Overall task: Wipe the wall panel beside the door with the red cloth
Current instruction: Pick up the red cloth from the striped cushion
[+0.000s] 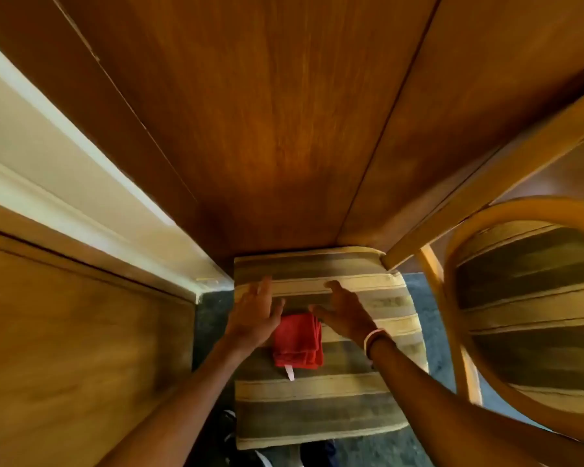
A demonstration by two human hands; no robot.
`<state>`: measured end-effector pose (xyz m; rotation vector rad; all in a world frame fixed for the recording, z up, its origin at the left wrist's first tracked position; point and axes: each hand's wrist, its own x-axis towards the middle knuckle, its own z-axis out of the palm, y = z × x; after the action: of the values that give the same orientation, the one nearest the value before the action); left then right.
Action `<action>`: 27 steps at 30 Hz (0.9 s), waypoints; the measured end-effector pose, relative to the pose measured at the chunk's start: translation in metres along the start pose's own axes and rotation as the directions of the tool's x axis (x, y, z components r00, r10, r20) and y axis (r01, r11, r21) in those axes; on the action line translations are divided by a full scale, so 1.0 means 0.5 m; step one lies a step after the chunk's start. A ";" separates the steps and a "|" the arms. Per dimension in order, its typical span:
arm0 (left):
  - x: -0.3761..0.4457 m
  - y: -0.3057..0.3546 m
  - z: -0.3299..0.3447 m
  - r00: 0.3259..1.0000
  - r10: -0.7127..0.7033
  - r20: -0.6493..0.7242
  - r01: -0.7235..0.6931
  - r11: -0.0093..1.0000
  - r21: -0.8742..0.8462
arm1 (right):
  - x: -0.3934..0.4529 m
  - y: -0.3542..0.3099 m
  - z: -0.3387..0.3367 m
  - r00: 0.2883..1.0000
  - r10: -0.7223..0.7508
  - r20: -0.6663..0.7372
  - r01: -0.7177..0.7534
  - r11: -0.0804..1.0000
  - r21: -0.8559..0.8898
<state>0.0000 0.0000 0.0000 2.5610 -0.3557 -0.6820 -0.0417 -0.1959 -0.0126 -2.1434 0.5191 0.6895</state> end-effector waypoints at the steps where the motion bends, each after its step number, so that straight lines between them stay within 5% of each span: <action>1: 0.002 -0.011 0.022 1.000 -0.025 0.006 0.025 0.998 -0.052 | 0.011 0.013 0.022 0.998 0.070 0.008 -0.070 0.994 0.088; 6: -0.008 -0.094 0.167 0.963 -0.222 0.150 0.262 0.895 -0.360 | 0.043 0.111 0.136 0.904 0.377 0.203 -0.425 0.729 0.536; 15: -0.006 -0.102 0.228 0.925 -0.282 0.255 0.379 0.731 -0.567 | 0.077 0.155 0.205 0.888 0.440 0.136 -0.428 0.680 0.595; 22: 0.016 -0.064 0.124 0.969 -0.234 0.084 0.236 0.758 -0.609 | 0.049 0.082 0.148 0.957 0.281 0.070 -0.249 0.679 0.690; 27: 0.024 -0.021 -0.016 0.991 -0.119 -0.068 0.052 0.787 -0.615 | 0.013 -0.041 0.051 0.986 0.132 -0.104 -0.027 0.738 0.675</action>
<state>0.0155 0.0077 -0.0040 1.9771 0.0291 -0.5735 -0.0326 -0.1644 -0.0182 -1.4849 0.8053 0.3070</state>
